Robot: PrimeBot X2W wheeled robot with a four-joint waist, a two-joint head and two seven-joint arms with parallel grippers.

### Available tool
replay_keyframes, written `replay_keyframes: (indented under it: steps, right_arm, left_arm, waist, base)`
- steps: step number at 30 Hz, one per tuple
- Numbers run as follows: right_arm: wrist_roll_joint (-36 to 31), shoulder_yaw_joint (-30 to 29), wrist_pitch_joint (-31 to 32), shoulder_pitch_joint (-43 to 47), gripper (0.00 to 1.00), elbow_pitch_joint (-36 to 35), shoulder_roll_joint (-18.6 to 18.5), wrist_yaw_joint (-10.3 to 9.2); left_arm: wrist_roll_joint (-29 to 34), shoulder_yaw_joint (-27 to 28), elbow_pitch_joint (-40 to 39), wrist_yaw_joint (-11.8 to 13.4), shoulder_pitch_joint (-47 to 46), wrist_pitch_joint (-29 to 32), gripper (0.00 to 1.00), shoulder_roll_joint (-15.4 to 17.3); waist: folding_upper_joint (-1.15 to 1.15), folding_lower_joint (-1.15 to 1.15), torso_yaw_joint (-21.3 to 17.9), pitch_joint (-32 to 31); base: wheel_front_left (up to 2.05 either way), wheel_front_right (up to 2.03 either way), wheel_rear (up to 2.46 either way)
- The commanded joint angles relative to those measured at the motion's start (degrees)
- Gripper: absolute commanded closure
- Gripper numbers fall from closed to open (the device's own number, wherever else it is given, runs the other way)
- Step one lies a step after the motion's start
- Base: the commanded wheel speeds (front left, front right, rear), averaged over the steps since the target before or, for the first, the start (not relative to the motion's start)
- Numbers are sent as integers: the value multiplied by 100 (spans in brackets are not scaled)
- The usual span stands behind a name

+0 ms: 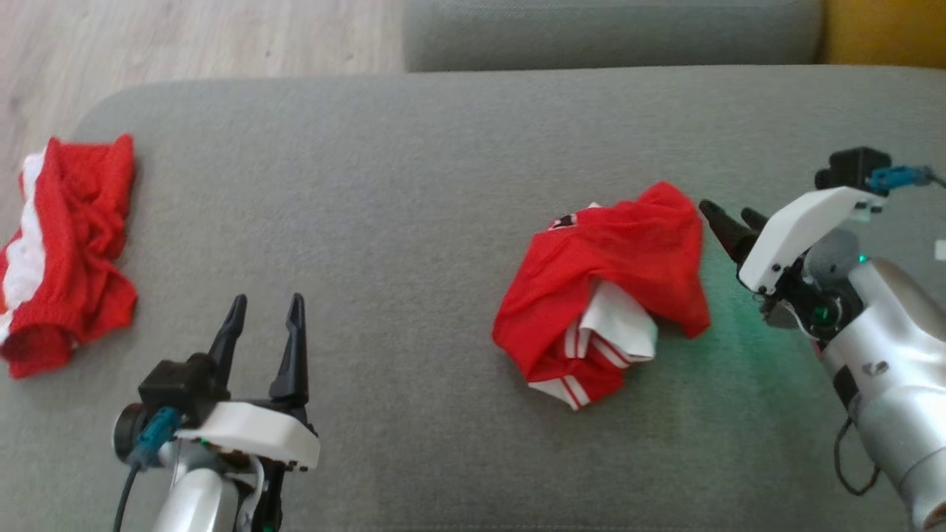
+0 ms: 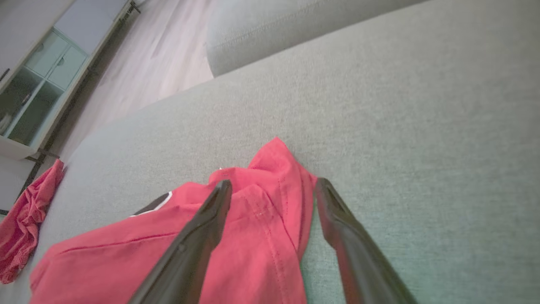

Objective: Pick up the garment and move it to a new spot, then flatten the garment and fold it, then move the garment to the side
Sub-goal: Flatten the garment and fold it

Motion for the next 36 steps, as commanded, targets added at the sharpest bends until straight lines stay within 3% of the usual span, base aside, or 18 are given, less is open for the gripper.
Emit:
replay_keyframes:
  steps: [1,8,14,15,16,17,18,26,31,36]
  right_arm:
    - [72,66,-88,-172,0,-41,72,-4]
    - [192,185,-21,-417,0,615,145,-4]
    - [322,283,218,-422,1,1043,176,-4]
    - [338,308,287,-414,13,1103,186,-4]
    - [337,349,343,-409,35,1128,191,-4]
    - [348,374,353,-411,76,1127,194,-4]
    - [351,399,316,-415,100,1106,190,-4]
    - [310,704,-318,-463,100,492,86,-4]
    - [321,851,-1010,-416,100,-153,-218,-4]
    - [412,996,-1240,21,100,-619,-578,-4]
  left_arm:
    - [52,148,-152,-20,-341,-70,0,4]
    - [74,174,-75,-38,-483,-70,0,-47]
    - [87,229,-14,-68,-487,-70,0,-85]
    - [93,237,-6,-71,-485,-70,0,-89]
    - [98,249,4,-73,-482,-70,0,-92]
    - [103,263,12,-73,-479,-70,0,-93]
    - [109,279,20,-73,-473,-70,0,-93]
    - [153,364,76,-100,-355,-70,0,-77]
    - [170,407,72,-109,-249,-70,0,-68]
    - [168,431,63,-103,-125,-70,0,-78]
  waist:
    - [0,0,192,169]
    - [0,0,687,463]
    - [0,0,854,489]
    - [0,0,860,484]
    - [0,0,860,477]
    - [0,0,851,470]
    - [0,0,833,452]
    - [0,0,443,114]
    - [0,0,95,-154]
    - [0,0,-142,-299]
  base:
    - [0,0,0]
    - [0,0,0]
    - [0,0,0]
    - [0,0,0]
    - [0,0,0]
    - [0,0,0]
    - [0,0,0]
    - [0,0,0]
    - [0,0,0]
    - [0,0,0]
